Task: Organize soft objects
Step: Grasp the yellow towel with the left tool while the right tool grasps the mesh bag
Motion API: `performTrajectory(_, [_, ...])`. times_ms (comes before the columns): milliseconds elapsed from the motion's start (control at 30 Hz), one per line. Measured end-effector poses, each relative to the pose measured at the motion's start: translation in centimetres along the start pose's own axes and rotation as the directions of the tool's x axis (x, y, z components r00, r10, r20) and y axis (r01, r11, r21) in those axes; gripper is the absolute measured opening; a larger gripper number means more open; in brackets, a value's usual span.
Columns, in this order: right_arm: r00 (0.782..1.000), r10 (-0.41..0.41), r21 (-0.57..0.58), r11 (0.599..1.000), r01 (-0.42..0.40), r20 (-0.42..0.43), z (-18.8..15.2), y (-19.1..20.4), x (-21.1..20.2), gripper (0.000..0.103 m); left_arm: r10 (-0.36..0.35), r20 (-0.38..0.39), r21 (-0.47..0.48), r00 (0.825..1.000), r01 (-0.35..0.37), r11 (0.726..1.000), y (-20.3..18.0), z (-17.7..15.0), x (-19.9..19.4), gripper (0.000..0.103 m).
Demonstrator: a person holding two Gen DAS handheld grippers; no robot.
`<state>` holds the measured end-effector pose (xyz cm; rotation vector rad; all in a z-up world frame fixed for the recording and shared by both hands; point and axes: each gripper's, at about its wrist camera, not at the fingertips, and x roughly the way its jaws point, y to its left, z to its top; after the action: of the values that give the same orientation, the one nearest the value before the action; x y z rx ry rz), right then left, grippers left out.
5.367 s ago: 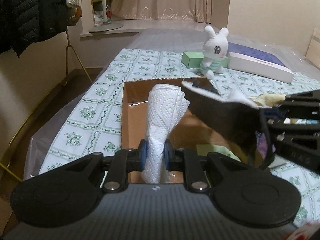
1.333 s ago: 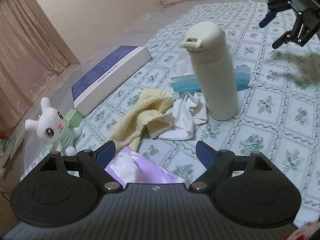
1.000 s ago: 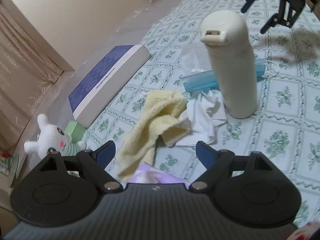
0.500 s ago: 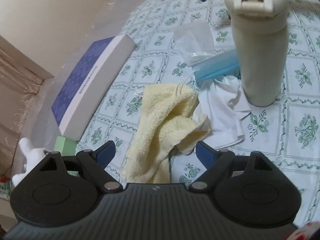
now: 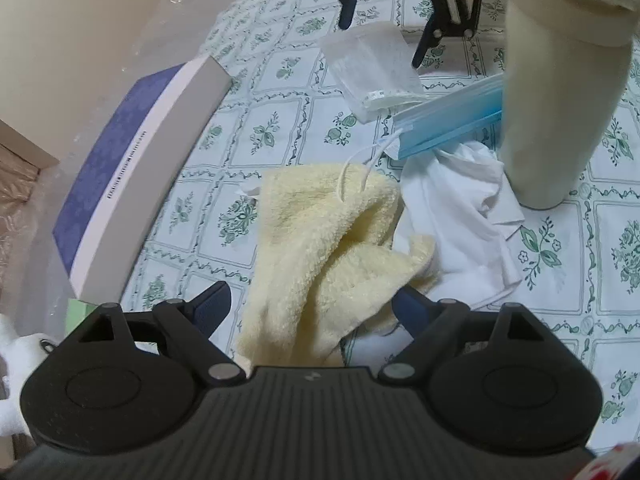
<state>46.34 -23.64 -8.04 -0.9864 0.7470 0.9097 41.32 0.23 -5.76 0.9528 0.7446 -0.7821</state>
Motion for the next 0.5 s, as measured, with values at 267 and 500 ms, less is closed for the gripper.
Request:
performTrajectory(267, [0.996, 0.087, 0.072, 0.994, -0.086, -0.015, 0.7, -1.8, 1.7, 0.077, -0.081, -0.018, 0.01, 0.997, 0.082, 0.997, 1.4, 0.2, 2.3, 0.086])
performTrajectory(500, [0.986, 0.168, 0.162, 0.973, -0.166, 0.0, 0.5, -2.6, 2.0, 0.055, -0.112, -0.029, -0.014, 0.993, 0.112, 0.994, 3.1, 0.5, 3.5, 0.081])
